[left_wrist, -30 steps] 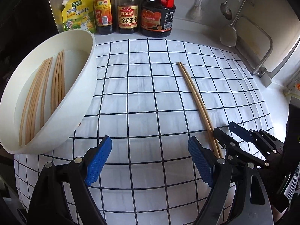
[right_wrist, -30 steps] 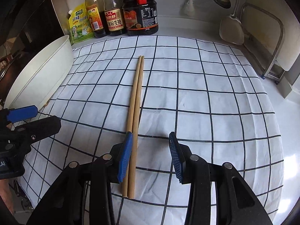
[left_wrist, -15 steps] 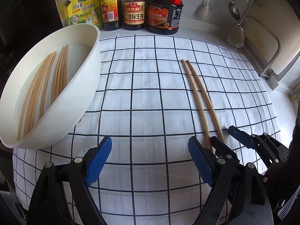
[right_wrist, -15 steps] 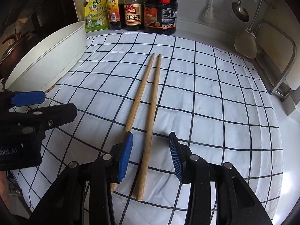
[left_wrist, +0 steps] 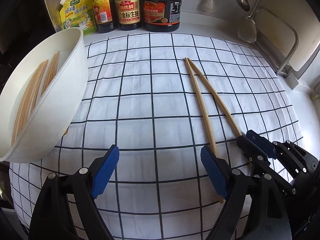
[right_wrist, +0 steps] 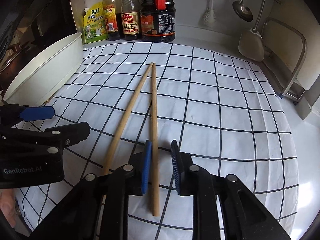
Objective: Organize utensils
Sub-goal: 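Lower both open tools onto the two chopsticks and spread them apart, then close the right tool on one chopstick while the left tool grasps the other, then carry the chopstick in the right tool into the basin while the left tool carries its chopstick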
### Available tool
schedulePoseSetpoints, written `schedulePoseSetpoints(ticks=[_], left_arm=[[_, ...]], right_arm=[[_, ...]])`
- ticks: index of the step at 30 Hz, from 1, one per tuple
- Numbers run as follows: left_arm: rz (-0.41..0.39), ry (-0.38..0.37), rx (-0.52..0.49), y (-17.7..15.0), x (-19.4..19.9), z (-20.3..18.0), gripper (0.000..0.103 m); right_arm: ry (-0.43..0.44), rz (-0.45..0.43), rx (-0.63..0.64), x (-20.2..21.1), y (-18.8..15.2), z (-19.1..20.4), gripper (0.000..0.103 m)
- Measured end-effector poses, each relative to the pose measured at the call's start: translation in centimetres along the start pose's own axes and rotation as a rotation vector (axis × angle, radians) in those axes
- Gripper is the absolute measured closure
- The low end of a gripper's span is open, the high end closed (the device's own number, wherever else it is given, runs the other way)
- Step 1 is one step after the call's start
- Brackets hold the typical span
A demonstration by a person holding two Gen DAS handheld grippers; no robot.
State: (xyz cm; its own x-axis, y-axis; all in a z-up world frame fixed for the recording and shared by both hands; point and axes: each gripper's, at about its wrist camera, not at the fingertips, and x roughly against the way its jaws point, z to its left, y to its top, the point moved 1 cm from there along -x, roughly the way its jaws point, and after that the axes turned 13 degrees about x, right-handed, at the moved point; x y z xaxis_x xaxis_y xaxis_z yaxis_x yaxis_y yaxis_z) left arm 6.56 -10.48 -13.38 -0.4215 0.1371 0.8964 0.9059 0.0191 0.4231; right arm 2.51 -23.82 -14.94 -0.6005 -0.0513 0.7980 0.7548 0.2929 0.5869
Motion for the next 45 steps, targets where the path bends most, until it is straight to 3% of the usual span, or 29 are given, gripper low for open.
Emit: schedulePoseSetpoints(ticks=[12, 18, 34, 36, 39, 42, 44, 45], left_arm=[[-0.017, 0.027, 0.002, 0.8, -1.6, -1.9, 0.021], [-0.023, 0.038, 0.004, 1.3, -2.2, -2.3, 0.021], [-0.043, 0.048, 0.029, 1.6, -3.6, -2.6, 0.021], [-0.052, 0.04, 0.024, 1.5, -3.5, -2.7, 0.025], [-0.059, 0.026, 0.005, 1.4, -3.3, -3.2, 0.041], [-0.056, 0.009, -0.023, 1.3, -2.9, -3.8, 0.063], [-0.047, -0.006, -0.038, 1.3, -2.8, -3.9, 0.091], [-0.041, -0.01, -0.042, 1.3, -2.8, -3.9, 0.095]], right_arm=[[0.01, 0.003, -0.062, 0.7, -1.6, -3.4, 0.094], [0.014, -0.004, -0.019, 0.3, -0.9, -3.7, 0.089], [0.019, -0.015, 0.079, -1.1, 0.5, -3.5, 0.089], [0.017, -0.015, 0.083, -1.1, 0.6, -3.4, 0.089], [0.019, -0.015, 0.089, -1.2, 0.7, -3.1, 0.094], [0.014, -0.009, 0.09, -1.2, 0.8, -3.0, 0.096], [0.015, -0.007, 0.082, -1.2, 0.8, -3.0, 0.097], [0.018, -0.004, 0.077, -1.1, 0.8, -3.0, 0.097]])
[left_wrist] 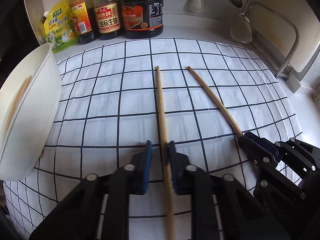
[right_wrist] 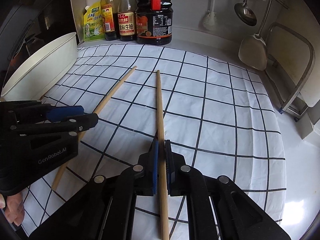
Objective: Organize utensils
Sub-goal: 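Carry the chopstick in the right tool into the basin while the left tool carries its chopstick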
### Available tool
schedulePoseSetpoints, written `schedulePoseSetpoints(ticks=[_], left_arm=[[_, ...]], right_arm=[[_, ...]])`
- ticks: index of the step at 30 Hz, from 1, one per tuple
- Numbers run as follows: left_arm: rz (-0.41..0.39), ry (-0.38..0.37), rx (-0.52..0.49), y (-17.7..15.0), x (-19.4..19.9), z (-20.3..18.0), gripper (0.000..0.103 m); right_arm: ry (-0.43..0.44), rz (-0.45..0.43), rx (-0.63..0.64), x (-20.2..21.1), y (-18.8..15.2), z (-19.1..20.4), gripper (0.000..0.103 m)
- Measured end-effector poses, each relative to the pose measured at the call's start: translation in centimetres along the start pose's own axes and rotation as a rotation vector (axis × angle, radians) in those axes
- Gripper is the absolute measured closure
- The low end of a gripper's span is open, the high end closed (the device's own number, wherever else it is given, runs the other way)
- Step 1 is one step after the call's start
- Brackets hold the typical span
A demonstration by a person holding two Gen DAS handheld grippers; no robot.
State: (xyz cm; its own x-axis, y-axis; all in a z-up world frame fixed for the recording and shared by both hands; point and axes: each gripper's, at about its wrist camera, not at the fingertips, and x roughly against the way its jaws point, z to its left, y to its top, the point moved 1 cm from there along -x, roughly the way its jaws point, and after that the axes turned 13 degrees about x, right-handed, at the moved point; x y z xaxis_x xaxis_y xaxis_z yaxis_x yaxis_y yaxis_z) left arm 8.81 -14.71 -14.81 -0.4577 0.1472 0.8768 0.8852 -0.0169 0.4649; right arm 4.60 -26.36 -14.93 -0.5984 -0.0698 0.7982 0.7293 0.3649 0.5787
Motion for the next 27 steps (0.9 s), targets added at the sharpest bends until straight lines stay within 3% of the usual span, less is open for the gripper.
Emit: schedulePoseSetpoints(ticks=[8, 17, 27], left_arm=[[0.041, -0.028, 0.022, 0.3, 1.3, 2.0, 0.096], [-0.083, -0.036, 0.012, 2.4, 8.6, 7.3, 0.096], [-0.188, 0.018, 0.062, 4.7, 14.4, 16.3, 0.096]], right_arm=[[0.012, -0.013, -0.088, 2.1, 0.7, 0.5, 0.097], [-0.007, -0.076, -0.119, 6.8, 4.9, 3.7, 0.097], [0.035, -0.191, -0.012, 9.7, 13.0, 11.2, 0.097]])
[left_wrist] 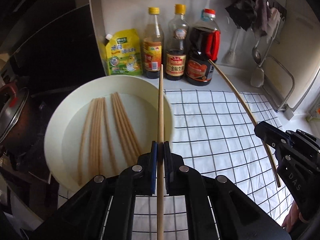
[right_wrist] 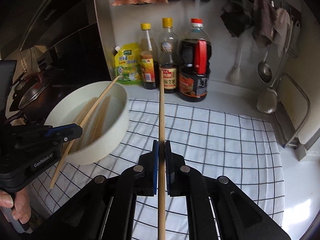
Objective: Organize utensils
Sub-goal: 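Carry the chopstick in the right tool into the basin while the left tool carries its chopstick, then open the right tool to release its chopstick in the basin while the left tool releases its own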
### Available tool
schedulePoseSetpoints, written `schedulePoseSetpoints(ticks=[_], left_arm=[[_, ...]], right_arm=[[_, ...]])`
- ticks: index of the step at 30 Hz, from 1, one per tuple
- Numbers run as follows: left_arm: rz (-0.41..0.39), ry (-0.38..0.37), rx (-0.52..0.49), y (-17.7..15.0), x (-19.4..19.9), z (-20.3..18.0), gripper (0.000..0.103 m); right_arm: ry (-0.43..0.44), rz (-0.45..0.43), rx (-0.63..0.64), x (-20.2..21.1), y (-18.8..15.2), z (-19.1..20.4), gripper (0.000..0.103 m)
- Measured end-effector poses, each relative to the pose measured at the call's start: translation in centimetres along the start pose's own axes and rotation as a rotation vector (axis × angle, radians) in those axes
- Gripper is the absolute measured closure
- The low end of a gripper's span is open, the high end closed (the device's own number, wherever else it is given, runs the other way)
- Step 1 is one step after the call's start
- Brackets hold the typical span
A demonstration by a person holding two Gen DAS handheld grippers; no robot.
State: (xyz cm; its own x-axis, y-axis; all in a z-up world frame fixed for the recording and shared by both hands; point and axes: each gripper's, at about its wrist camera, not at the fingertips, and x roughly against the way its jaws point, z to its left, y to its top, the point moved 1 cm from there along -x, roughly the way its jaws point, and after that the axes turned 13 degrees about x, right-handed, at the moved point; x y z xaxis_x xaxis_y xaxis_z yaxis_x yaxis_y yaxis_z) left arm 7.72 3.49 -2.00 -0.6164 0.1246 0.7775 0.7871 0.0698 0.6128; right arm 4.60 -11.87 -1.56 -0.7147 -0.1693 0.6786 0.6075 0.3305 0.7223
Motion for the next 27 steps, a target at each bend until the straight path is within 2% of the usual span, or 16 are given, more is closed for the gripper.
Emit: schedulePoseSetpoints(ticks=[7, 13, 22, 27], left_arm=[[-0.054, 0.068, 0.06, 2.8, 1.8, 7.3, 0.096], [-0.02, 0.093, 0.108, 4.8, 0.0, 12.5, 0.096], [0.088, 0.078, 0.142, 6.3, -5.6, 14.9, 0.096], [0.144, 0.075, 0.147, 5.9, -7.7, 15.0, 0.096]], right_arm=[[0.087, -0.029, 0.065, -2.4, 4.5, 6.4, 0.097], [0.144, 0.021, 0.061, -7.4, 7.0, 10.3, 0.097], [0.186, 0.151, 0.011, -14.2, 7.9, 12.4, 0.097], [0.179, 0.199, -0.018, -15.7, 7.2, 12.0, 0.097]])
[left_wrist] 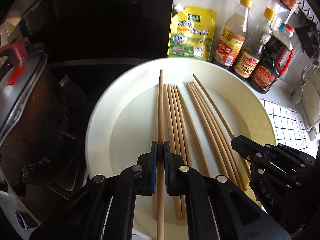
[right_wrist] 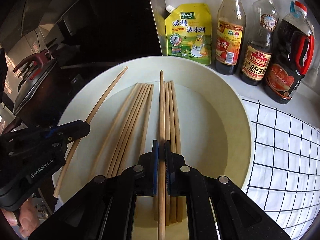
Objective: Organize utensils
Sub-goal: 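Open the right tool to release its chopstick in the basin while the left tool releases its own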
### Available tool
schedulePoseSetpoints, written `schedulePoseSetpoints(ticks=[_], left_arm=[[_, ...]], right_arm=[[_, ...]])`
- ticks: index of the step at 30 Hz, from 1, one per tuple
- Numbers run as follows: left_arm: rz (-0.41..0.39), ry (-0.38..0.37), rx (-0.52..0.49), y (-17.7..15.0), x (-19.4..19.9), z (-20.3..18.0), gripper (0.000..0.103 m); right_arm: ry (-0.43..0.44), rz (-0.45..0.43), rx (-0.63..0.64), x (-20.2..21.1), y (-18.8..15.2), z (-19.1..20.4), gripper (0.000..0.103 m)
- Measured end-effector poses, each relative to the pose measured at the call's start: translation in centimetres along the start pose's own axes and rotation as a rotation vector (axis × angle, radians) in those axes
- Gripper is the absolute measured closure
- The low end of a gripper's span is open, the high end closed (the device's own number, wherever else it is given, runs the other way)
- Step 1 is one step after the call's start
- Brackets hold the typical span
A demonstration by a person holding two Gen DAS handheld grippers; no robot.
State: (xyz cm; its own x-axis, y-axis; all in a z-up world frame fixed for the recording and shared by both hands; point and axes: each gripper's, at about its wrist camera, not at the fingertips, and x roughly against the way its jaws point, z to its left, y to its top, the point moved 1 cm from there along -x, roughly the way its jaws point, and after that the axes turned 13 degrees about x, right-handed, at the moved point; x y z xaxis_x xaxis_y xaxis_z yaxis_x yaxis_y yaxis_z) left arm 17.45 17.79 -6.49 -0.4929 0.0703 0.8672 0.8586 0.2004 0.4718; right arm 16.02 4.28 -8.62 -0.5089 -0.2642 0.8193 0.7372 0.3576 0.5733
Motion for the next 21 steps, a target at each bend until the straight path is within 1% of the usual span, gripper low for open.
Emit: schedulePoseSetpoints(ticks=[4, 9, 10, 12, 13, 14, 15, 16, 17, 18, 19, 21], left_arm=[[0.025, 0.007, -0.013, -0.6, -0.9, -0.2, 0.095], [0.035, 0.009, -0.009, -1.0, -1.3, -0.3, 0.095], [0.039, 0.011, -0.007, -0.9, -1.4, -0.3, 0.094], [0.05, 0.018, 0.004, -0.9, -1.3, -0.2, 0.088], [0.05, 0.023, 0.011, -0.8, -1.2, -0.1, 0.08], [0.047, 0.032, 0.021, -0.8, -1.1, 0.1, 0.067], [0.04, 0.04, 0.031, -0.9, -0.8, 0.3, 0.056], [0.027, 0.044, 0.042, -1.0, -0.4, 0.4, 0.03], [0.002, 0.048, 0.054, -1.0, 0.0, 0.6, 0.018], [-0.03, 0.046, 0.062, -1.1, 0.6, 0.7, 0.018], [-0.043, 0.046, 0.06, -1.1, 1.0, 0.7, 0.018], [-0.038, 0.057, 0.054, -1.1, 1.3, 0.6, 0.018]], right_arm=[[-0.006, 0.002, -0.012, -0.1, -0.3, -0.6, 0.097], [-0.002, 0.02, -0.011, -0.5, -0.3, -0.9, 0.096], [-0.002, 0.023, -0.013, -0.4, -0.3, -1.0, 0.096], [-0.006, 0.011, -0.019, -0.2, -0.1, -1.2, 0.096], [-0.009, 0.003, -0.018, 0.2, -0.1, -1.3, 0.092], [-0.014, -0.005, -0.018, 0.5, -0.1, -1.3, 0.085], [-0.018, -0.013, -0.018, 0.8, -0.2, -1.4, 0.081], [-0.022, -0.018, -0.017, 1.1, -0.3, -1.5, 0.075], [-0.027, -0.02, -0.018, 1.4, -0.4, -1.5, 0.074], [-0.029, -0.023, -0.017, 1.7, -0.6, -1.5, 0.074], [-0.031, -0.029, -0.016, 2.0, -0.7, -1.6, 0.074], [-0.041, -0.038, -0.015, 2.7, -1.0, -1.6, 0.074]])
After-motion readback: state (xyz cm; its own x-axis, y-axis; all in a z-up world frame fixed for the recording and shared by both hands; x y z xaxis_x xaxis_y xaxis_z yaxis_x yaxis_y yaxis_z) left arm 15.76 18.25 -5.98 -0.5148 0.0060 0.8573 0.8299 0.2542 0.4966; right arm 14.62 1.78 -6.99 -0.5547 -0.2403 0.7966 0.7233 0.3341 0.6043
